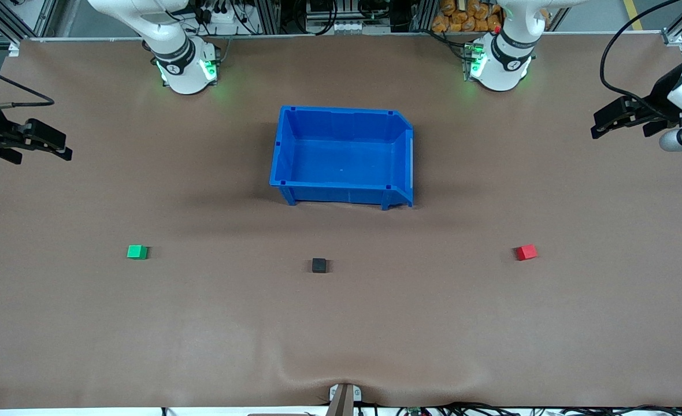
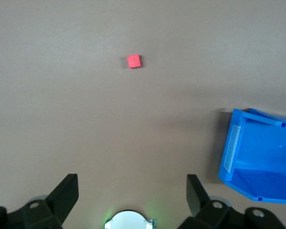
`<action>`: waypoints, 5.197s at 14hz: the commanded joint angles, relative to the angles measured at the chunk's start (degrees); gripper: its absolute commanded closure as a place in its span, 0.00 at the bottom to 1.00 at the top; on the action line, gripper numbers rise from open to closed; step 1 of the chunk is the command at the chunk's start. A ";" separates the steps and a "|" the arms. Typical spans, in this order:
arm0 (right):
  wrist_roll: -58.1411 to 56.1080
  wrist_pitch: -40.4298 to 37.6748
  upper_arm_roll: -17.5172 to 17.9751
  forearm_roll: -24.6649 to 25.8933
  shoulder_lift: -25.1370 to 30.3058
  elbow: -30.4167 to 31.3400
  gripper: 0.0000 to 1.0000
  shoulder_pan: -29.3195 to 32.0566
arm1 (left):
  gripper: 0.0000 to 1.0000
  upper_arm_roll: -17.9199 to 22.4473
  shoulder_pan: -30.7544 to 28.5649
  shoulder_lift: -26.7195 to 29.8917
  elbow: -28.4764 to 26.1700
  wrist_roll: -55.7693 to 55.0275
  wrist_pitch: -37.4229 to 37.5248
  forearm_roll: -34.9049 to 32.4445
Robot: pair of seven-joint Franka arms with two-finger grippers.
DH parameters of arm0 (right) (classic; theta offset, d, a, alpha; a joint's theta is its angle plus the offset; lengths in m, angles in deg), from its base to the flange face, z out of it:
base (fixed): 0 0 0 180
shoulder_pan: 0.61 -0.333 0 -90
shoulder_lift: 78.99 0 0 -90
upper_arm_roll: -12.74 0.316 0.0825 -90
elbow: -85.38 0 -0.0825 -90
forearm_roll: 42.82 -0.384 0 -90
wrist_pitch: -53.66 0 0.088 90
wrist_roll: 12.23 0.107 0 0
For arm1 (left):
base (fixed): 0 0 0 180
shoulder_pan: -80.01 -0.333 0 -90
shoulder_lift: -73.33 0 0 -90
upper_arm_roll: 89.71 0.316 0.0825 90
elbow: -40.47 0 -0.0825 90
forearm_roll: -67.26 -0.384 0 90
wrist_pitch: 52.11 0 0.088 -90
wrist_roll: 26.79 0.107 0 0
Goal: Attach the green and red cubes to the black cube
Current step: 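Reach the right gripper to the green cube while the left gripper reaches the red cube, then close the right gripper on the green cube while the left gripper grasps the red cube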
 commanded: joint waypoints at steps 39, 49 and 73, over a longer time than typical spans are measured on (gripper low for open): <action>-6.05 41.58 -0.17 -2.18 -31.18 13.82 0.00 4.76 | 0.00 0.05 -3.44 -20.57 -16.56 -0.74 -34.48 -6.00; -6.05 48.28 -0.26 -2.18 -33.29 17.97 0.00 5.64 | 0.00 0.05 -3.62 -27.25 -18.85 -2.67 -46.87 -5.21; -46.38 41.69 0.18 -1.56 -33.73 4.45 1.00 -11.30 | 0.31 0.23 -3.09 -38.68 -13.49 -8.56 -54.18 -5.91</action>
